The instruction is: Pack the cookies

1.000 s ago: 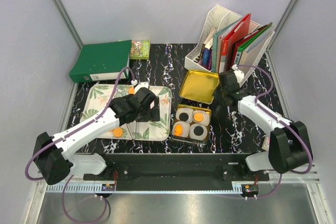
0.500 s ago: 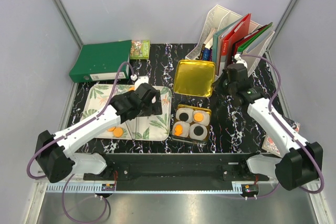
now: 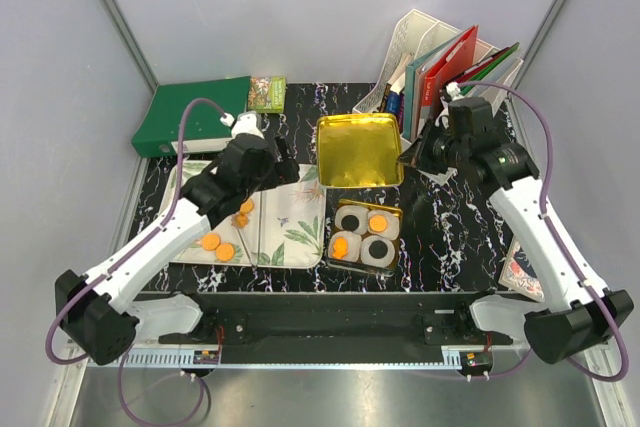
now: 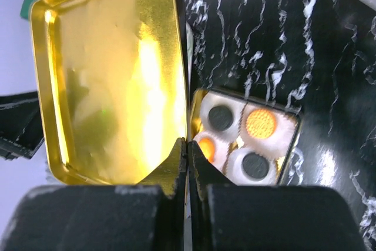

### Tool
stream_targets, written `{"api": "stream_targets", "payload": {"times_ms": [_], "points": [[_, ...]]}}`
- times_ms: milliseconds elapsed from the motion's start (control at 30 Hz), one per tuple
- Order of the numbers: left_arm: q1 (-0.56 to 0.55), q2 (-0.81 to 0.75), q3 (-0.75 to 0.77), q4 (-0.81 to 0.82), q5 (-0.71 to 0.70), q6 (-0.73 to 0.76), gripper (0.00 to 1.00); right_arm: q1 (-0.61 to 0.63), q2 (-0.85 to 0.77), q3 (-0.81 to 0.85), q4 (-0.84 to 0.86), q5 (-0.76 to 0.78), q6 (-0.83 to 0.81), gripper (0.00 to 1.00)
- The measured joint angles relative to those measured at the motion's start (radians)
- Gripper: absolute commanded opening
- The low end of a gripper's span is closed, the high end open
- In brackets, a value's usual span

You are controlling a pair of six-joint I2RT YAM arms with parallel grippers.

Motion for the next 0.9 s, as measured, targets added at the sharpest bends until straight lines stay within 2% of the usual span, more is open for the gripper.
{"api": "stream_targets", "payload": {"times_ms": [200, 400, 667, 900], "points": [[0.0, -0.04, -0.037, 0.171, -0.05, 0.113, 0.99, 0.0, 0.118, 0.179, -0.157, -0.071, 0.066, 0.0], [0.0, -0.163, -0.234, 0.442, -0.092, 0.261, 0.99, 0.0, 0.155, 0.222, -0.277, -0.114, 0.143, 0.0], [-0.002, -0.33, -0.486, 0.821, -0.082, 0.494, 0.99, 0.0, 0.185, 0.223, -0.308, -0.216, 0.247, 0.0], [-0.098, -0.364, -0.554, 0.986, -0.075, 0.782, 0.99, 0.0, 0.222, 0.25, -0.305, -0.257, 0.278, 0.0]]}}
